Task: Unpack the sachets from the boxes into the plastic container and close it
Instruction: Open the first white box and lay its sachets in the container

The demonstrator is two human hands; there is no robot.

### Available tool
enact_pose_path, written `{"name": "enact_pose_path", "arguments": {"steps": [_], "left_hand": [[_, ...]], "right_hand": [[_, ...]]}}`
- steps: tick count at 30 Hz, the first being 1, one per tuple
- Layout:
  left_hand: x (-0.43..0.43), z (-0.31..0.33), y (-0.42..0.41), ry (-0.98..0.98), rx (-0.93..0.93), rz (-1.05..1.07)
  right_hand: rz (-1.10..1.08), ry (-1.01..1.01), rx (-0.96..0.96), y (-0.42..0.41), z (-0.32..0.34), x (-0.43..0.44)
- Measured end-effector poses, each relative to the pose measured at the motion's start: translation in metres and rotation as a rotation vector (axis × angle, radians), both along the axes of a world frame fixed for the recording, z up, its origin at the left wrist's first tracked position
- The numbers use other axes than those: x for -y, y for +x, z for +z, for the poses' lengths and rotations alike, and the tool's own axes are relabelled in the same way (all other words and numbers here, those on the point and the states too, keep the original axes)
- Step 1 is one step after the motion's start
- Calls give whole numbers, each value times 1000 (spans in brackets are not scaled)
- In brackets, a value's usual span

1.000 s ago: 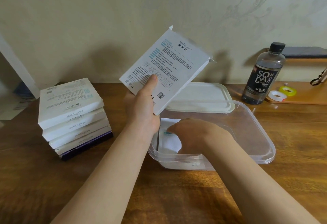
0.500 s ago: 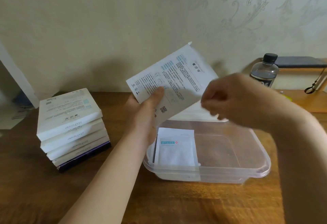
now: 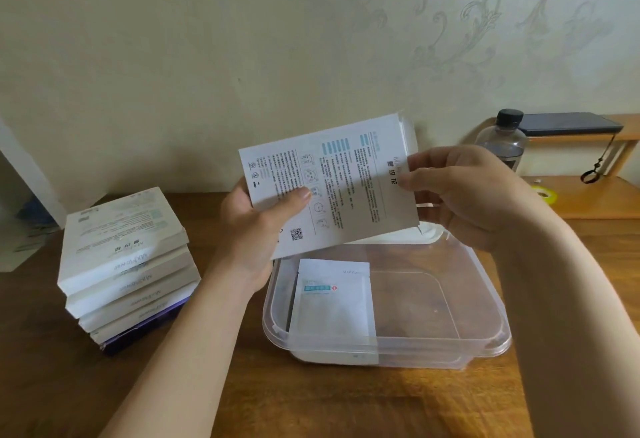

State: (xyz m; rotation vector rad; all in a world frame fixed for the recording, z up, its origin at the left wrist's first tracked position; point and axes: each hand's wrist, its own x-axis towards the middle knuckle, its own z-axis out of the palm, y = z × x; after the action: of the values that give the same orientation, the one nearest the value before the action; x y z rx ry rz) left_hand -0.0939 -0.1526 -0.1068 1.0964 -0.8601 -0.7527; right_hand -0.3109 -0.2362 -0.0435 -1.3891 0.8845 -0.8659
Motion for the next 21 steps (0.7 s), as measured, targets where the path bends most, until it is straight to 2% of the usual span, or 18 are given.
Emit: {"name": "enact_pose_path", "arguments": {"steps": [9,21], "left_hand": [[1,-2,2,-2,48,-53],[1,-3,5,57,-13,-26]], "right_hand": [[97,83,-35,2,-12,10],[-24,-41,-117,12,-17,11]]}}
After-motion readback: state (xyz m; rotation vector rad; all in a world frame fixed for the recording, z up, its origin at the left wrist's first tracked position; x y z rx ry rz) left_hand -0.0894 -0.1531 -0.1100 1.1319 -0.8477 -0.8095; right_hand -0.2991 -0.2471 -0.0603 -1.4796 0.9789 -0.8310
